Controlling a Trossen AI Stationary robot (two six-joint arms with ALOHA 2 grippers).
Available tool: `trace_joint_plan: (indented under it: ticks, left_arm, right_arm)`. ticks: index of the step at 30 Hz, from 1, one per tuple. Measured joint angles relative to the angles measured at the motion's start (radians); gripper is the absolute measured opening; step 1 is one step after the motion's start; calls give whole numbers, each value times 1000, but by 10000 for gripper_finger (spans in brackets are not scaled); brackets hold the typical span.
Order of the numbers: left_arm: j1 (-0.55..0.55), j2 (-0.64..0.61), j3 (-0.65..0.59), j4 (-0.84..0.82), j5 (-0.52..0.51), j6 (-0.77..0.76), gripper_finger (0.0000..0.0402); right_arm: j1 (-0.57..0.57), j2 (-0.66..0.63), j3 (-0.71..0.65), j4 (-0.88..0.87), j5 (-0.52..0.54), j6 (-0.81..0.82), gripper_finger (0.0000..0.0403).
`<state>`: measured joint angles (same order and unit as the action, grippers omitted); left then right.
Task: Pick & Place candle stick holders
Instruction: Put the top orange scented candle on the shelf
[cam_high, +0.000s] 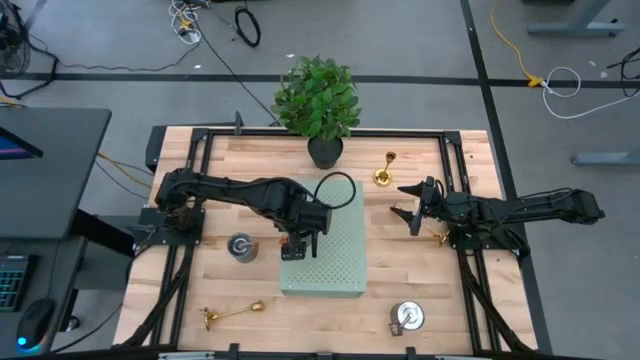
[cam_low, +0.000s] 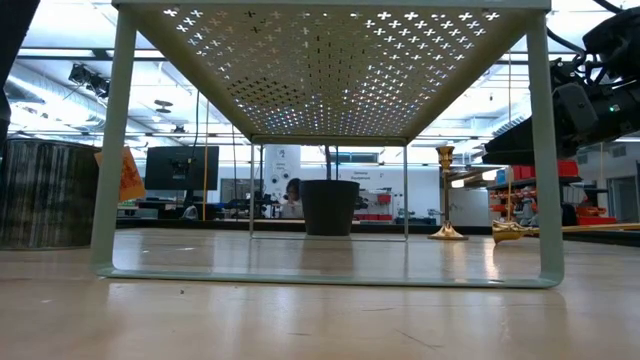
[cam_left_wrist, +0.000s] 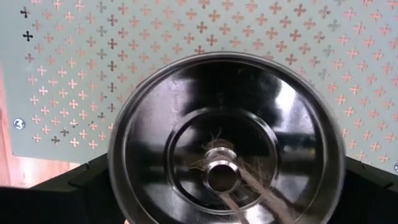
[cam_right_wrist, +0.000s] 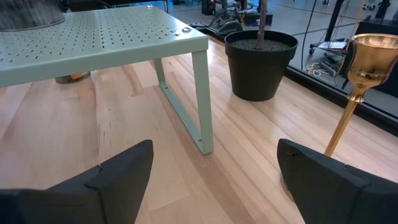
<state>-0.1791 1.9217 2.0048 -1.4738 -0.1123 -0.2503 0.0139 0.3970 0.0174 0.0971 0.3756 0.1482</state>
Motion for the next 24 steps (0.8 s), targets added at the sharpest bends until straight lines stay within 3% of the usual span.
trace_joint_plan:
  ticks: [24]
  left_arm:
    - [-22,-7,0,-21,-22,0,400]
  right_arm:
    - [0,0,0,0,0,0,348]
